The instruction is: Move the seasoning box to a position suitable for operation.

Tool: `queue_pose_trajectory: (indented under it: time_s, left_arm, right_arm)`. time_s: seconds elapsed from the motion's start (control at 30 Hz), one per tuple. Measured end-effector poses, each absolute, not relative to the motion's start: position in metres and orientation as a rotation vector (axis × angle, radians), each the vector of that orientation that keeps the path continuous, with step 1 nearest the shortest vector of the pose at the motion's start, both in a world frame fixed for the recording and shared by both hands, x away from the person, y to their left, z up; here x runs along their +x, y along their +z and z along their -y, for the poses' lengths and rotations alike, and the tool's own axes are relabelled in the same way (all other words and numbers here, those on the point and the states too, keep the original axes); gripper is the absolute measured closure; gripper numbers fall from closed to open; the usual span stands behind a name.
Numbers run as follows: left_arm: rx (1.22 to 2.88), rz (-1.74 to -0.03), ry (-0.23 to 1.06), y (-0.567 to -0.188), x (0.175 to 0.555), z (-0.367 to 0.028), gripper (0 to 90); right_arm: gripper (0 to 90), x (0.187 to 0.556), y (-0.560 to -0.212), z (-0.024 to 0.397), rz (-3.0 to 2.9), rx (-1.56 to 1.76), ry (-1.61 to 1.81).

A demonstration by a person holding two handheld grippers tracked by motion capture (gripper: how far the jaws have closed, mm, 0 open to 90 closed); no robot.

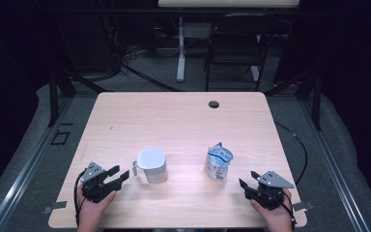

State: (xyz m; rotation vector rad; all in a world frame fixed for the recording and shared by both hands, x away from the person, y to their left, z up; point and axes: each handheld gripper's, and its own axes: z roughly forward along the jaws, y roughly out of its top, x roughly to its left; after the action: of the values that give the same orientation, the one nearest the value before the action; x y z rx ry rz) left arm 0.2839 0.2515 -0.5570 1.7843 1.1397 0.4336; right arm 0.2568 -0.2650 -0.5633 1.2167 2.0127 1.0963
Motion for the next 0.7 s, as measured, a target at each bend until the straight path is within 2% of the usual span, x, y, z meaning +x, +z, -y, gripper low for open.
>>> queue_pose_trajectory:
  time_s: [0.23,0.47,0.7]
  left_arm:
    - [1.822,-1.128,0.447,-0.555,0.291,-0.240,52.2]
    - [1.858,-1.093,0.434,-0.553,0.289,-0.234,50.8]
    - [1.866,-1.099,0.435,-0.554,0.304,-0.221,51.3]
  right_arm:
    - [44.7,0.258,-0.564,0.265,-2.025,1.219,1.104]
    - [44.5,0.259,-0.565,0.268,-2.017,1.234,1.115]
    - [44.4,0.260,-0.566,0.270,-2.021,1.243,1.108]
